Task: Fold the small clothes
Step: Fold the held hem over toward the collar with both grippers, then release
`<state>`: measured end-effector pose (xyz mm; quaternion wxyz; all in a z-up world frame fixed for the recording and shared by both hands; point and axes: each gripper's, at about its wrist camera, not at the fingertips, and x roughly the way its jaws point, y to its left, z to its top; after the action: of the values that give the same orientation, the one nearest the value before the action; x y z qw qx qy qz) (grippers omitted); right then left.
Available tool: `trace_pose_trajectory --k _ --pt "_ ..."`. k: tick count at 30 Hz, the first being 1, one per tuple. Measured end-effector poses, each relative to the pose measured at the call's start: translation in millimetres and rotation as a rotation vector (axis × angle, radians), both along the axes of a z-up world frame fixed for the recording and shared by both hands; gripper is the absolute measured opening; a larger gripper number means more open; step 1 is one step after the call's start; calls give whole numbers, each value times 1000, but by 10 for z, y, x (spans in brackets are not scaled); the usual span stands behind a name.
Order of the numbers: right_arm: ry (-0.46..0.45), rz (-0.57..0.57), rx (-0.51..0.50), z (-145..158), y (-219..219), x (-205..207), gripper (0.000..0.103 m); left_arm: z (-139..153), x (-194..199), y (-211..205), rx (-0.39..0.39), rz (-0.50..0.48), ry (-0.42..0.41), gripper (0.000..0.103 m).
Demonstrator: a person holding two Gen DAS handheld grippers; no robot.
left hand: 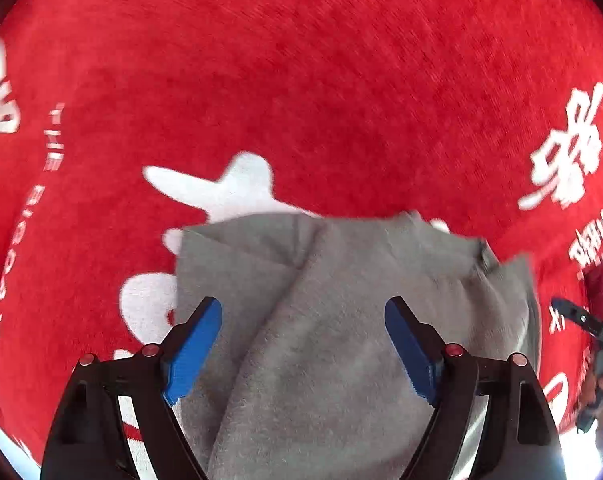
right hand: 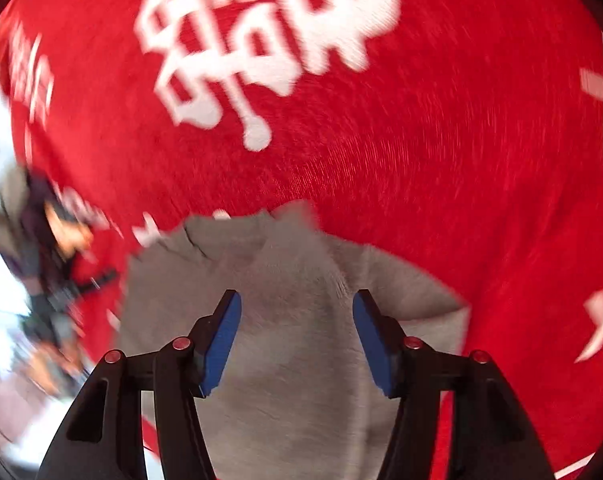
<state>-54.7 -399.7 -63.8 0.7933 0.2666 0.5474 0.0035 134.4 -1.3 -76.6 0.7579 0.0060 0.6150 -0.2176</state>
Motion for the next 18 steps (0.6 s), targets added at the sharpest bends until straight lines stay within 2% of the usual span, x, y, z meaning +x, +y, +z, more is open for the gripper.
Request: trace_pose_trajectory --k 3,4,8,11,13,14,15,16,18 --pt "29 75 -101 -11 50 9 63 -125 76 -163 30 -70 38 84" --pt "43 78 -98 -42 32 19 63 -165 101 -212 30 -82 50 84" --pt "73 14 -17 -203 -115 77 63 -374 186 -428 43 -120 114 84" --pt "84 -59 106 -385 -253 123 61 -451 160 -532 96 -154 114 81" --pt "91 -79 178 -499 -284 164 58 -452 137 -579 130 -184 94 69" --pt "107 -85 200 -571 -288 199 46 -445 133 -604 147 -197 76 52" --pt "118 -84 206 -608 -265 223 33 -416 133 -601 140 -207 67 25" --pt "127 -80 203 -625 -248 241 6 -390 143 -583 113 -209 82 12" --pt "87 -63 164 -514 -186 258 6 -296 137 -557 89 -198 66 9"
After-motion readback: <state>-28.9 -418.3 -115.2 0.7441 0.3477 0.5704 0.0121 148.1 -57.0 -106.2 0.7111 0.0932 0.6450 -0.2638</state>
